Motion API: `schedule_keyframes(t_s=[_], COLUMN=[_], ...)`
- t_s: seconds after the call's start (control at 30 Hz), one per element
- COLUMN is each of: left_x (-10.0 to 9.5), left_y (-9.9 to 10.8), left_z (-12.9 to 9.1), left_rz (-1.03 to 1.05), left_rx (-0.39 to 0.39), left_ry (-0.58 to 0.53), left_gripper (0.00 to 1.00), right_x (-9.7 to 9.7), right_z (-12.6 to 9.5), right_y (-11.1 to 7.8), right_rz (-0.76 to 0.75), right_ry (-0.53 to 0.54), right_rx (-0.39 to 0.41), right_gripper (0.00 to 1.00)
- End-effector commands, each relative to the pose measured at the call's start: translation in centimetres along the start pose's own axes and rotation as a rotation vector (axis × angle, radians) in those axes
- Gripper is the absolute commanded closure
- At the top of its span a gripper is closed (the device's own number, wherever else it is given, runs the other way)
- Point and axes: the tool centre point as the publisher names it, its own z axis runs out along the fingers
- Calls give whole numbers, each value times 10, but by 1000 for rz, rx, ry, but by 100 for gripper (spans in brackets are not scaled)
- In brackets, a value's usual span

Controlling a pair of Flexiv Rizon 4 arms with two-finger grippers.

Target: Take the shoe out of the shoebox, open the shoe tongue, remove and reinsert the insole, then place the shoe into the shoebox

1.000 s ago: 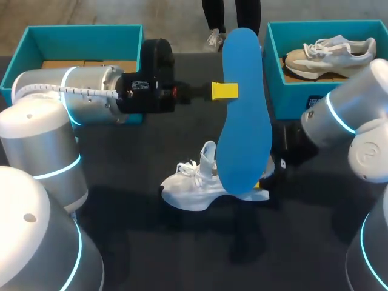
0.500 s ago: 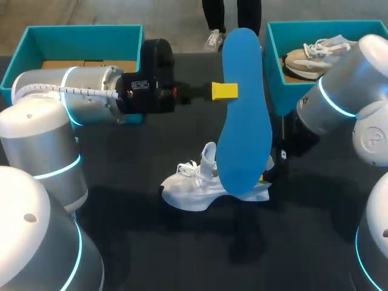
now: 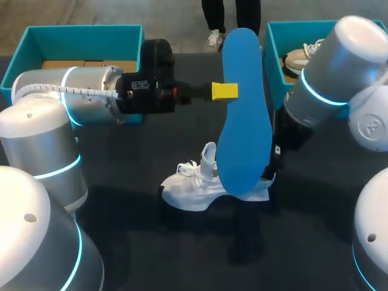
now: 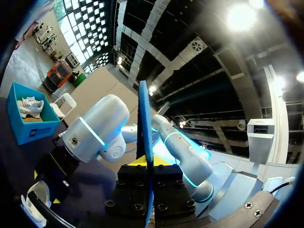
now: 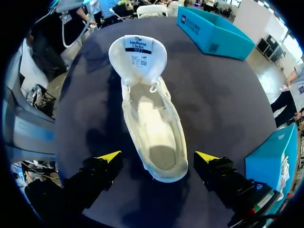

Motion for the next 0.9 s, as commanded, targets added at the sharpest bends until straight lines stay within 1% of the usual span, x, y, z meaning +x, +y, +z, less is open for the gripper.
schedule_keyframes(t_s=[0.03, 0.3, 0.6, 0.9], left_x=[1, 1, 1, 1], left_y=[2, 2, 2, 2], left_z=[-1, -1, -1, -1], left_rz=[1, 1, 1, 1], left_rx=[4, 4, 4, 4], left_ry=[0, 0, 0, 0], left_gripper=[100, 100, 100, 100], right_x=[-2, -7, -2, -4], right_z=[-3, -7, -12, -8], right_y=[4, 3, 10, 15], right_rz=[12, 4, -17, -55], right_ry=[1, 10, 1, 18], right_rx=[114, 137, 158, 163], right_gripper=[0, 0, 0, 0])
